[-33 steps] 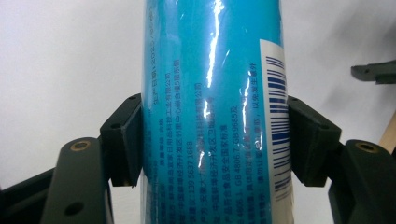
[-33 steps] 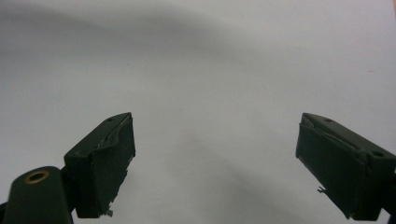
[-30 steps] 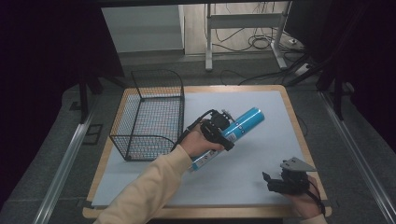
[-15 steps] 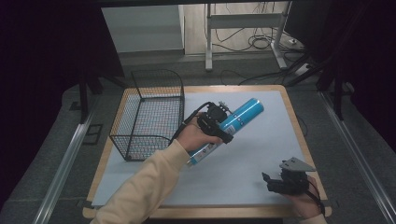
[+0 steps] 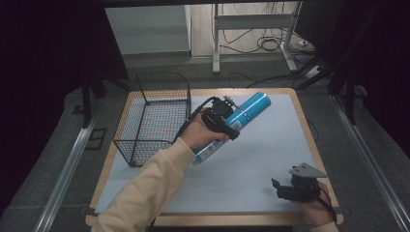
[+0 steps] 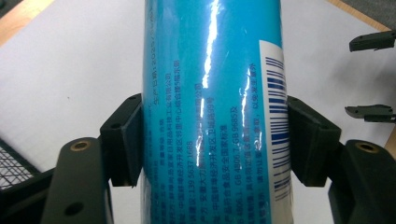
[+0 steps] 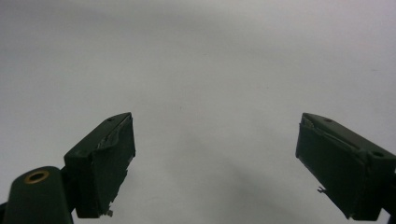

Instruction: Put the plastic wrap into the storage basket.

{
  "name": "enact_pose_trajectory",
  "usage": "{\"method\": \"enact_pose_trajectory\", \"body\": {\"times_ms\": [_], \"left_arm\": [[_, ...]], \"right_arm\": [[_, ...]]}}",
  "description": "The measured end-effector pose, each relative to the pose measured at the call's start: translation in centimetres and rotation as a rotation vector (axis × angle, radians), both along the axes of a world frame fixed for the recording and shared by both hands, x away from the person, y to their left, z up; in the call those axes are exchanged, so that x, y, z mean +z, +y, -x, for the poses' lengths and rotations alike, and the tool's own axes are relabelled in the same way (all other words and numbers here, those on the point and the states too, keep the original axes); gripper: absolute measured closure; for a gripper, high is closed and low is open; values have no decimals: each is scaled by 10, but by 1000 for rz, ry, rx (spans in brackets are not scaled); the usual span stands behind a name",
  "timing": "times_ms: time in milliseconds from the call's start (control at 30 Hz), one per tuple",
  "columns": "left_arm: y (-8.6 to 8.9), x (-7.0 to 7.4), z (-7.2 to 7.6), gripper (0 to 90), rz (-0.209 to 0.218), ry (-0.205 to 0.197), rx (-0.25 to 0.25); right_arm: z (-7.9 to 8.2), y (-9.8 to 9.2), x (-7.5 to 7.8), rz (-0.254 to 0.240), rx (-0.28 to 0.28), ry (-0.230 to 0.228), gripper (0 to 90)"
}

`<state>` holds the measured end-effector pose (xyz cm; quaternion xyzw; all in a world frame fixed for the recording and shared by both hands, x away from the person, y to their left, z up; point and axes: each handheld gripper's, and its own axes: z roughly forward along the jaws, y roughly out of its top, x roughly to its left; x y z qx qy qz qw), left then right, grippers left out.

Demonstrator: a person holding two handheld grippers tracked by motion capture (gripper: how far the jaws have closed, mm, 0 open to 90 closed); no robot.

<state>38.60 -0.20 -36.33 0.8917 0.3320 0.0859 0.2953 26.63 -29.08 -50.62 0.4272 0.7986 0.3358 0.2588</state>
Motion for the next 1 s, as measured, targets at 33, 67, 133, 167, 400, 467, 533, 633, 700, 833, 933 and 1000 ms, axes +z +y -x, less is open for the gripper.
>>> {"method": "enact_pose_trajectory", "body": {"times_ms": [33,67,133,167,400,467,533,633,700,833,933,1000], "left_arm": [[1,1,0,316,4,-5,0],[1,2,-1,316,8,-4,1],[3,4,-3,317,18,-6,7],[4,5,-4,317,17,-8,11],[9,12,-15,317,0,-35,44],[9,13,-19,317,-4,-34,47],[10,14,-22,317,-5,-32,49],[13,18,-28,317,0,-41,61],[16,22,-31,317,-2,-49,69],[20,27,-38,317,-30,-56,90],[24,30,-44,317,-49,-64,106],[28,32,-48,317,-43,-63,117]], "right_arm": [[0,0,0,2,0,0,119],[0,0,0,4,0,3,119],[0,0,0,6,-2,2,119],[0,0,0,6,-2,2,119],[0,0,-1,7,-3,4,119],[-1,0,-1,10,-3,4,119],[-1,1,-1,9,-4,5,119],[0,0,-1,11,-5,8,119],[-1,0,-1,11,-5,7,119],[-1,0,-2,9,-7,9,119],[-1,-1,-1,10,-6,6,119],[-1,-1,-1,11,-6,6,119]]}}
